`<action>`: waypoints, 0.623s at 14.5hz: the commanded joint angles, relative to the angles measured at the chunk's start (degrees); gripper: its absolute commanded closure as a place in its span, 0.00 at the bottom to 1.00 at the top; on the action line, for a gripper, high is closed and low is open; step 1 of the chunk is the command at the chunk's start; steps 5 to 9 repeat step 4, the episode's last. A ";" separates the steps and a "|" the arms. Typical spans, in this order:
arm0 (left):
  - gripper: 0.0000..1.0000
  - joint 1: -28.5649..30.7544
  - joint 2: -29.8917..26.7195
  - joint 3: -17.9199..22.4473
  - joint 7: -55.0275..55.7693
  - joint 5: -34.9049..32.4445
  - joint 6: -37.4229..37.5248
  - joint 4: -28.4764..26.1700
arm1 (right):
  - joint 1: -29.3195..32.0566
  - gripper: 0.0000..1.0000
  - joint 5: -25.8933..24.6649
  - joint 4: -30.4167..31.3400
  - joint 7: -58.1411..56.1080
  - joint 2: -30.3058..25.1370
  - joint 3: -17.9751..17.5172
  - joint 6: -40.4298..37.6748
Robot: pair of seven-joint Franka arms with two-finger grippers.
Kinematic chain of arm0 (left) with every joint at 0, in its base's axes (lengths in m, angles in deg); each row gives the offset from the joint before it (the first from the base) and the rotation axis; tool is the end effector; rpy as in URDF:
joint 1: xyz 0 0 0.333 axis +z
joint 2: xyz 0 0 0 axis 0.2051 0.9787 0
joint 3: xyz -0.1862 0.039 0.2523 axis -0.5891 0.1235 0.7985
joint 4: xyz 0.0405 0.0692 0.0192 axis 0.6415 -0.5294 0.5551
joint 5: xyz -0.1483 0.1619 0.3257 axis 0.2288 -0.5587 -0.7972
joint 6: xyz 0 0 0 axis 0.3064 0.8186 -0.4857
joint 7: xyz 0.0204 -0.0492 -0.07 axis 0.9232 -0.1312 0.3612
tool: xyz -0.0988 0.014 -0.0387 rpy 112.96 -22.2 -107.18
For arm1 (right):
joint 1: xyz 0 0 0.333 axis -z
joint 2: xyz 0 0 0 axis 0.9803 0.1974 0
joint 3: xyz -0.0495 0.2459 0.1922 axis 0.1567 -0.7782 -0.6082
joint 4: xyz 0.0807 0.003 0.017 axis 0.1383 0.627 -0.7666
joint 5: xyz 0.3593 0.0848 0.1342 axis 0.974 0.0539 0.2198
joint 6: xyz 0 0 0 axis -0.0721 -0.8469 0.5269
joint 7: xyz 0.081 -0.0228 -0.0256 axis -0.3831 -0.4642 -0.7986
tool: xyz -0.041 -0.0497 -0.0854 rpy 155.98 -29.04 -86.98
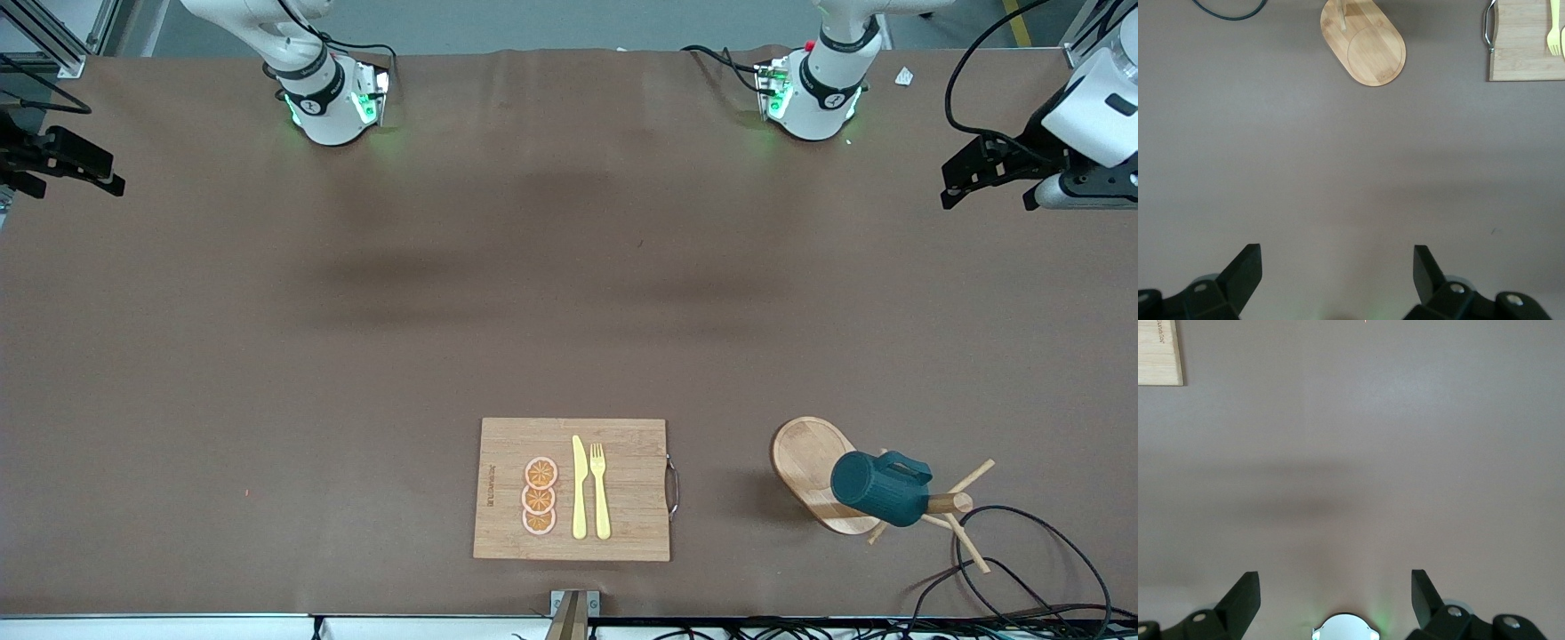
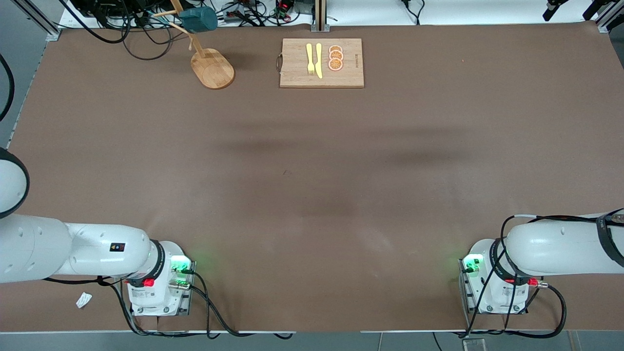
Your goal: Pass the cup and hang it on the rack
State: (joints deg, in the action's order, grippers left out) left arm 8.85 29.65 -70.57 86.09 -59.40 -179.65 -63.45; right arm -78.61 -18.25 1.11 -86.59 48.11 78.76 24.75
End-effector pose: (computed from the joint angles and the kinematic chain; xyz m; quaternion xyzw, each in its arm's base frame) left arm 0.5101 -0.0586 0.6411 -0.9997 0.0235 -0.0082 0.0015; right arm 0.5100 -0.0336 0.6526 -0.9987 -0.0023 0.0483 0.0133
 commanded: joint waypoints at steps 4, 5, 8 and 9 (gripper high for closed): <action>0.00 -0.45 1.55 -0.29 -0.24 -0.25 1.79 3.02 | -0.18 0.00 0.54 1.97 0.40 -1.98 -0.02 0.42; 0.00 -0.45 1.55 -0.29 -0.24 -0.25 1.79 3.02 | -0.18 0.00 0.54 1.97 0.40 -1.98 -0.02 0.42; 0.00 -0.45 1.55 -0.29 -0.24 -0.25 1.79 3.02 | -0.18 0.00 0.54 1.97 0.40 -1.98 -0.02 0.42; 0.00 -0.45 1.55 -0.29 -0.24 -0.25 1.79 3.02 | -0.18 0.00 0.54 1.97 0.40 -1.98 -0.02 0.42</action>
